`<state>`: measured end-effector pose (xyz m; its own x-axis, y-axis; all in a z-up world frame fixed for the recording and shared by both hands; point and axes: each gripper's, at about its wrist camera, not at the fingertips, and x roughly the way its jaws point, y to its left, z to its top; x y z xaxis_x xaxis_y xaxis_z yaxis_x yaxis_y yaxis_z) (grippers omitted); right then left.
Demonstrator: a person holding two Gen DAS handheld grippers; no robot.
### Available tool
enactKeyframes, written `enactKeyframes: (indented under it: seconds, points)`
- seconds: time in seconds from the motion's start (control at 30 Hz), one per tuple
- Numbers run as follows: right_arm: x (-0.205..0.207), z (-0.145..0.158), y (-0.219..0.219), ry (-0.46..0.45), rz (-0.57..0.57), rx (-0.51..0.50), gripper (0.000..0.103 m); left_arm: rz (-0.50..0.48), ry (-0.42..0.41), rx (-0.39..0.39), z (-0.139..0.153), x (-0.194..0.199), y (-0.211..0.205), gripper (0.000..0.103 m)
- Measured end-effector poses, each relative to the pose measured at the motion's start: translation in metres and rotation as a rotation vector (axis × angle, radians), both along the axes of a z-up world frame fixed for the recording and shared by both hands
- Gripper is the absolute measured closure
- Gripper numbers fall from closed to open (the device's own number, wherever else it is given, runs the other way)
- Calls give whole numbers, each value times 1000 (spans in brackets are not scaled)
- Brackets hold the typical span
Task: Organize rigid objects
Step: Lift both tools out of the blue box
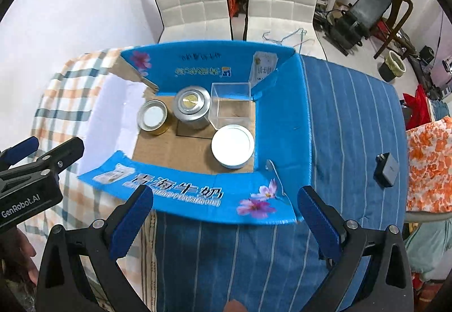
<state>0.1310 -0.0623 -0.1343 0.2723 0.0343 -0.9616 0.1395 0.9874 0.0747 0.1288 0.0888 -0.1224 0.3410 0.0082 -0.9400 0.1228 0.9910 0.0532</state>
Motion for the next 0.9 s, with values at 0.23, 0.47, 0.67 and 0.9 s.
enactKeyframes:
  seconds: [0.23,0.47,0.67,0.9]
  points:
    - [-31,49,-8,-57,4,37,0,6,-66,-21,45,-35,-2,0]
    - [-57,89,-18,-118,2,54,0,-15,-126,-26,87,-67,-10,0]
    - [-72,105,-29,-138,-8,86,0,-36,-164,-31,114,-87,-18,0]
    - [-96,89,-82,-88,-123,124,0,-71,-170,-39,121,-98,-40,0]
